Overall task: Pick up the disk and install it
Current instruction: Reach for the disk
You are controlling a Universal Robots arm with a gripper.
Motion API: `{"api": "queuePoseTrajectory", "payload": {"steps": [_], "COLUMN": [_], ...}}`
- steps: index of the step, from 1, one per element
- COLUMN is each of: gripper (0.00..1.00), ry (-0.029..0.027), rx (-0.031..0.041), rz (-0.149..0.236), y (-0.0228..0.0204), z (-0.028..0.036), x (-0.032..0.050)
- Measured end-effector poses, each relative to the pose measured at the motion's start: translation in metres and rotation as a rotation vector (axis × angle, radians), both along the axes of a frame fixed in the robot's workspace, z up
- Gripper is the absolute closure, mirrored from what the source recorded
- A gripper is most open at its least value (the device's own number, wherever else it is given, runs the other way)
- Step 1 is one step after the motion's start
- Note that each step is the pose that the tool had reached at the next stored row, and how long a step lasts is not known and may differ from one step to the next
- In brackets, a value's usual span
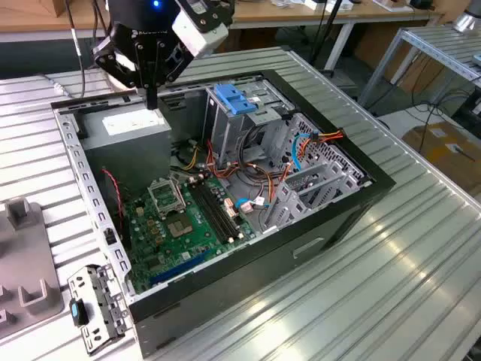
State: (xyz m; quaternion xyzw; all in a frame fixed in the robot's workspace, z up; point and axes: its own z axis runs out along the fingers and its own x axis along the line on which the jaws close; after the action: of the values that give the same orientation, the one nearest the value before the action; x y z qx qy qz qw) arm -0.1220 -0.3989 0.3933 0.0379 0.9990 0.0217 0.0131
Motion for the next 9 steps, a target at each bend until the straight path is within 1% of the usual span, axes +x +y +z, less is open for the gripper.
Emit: {"api": "queuePoseTrajectory", "payload": {"steps": [9], "gripper": [0.89], "ry": [0.0002], "rx": [0.0000], "rz": [0.000], "y": [0.0000], "z": [0.0000], "x": [-0.0091]}}
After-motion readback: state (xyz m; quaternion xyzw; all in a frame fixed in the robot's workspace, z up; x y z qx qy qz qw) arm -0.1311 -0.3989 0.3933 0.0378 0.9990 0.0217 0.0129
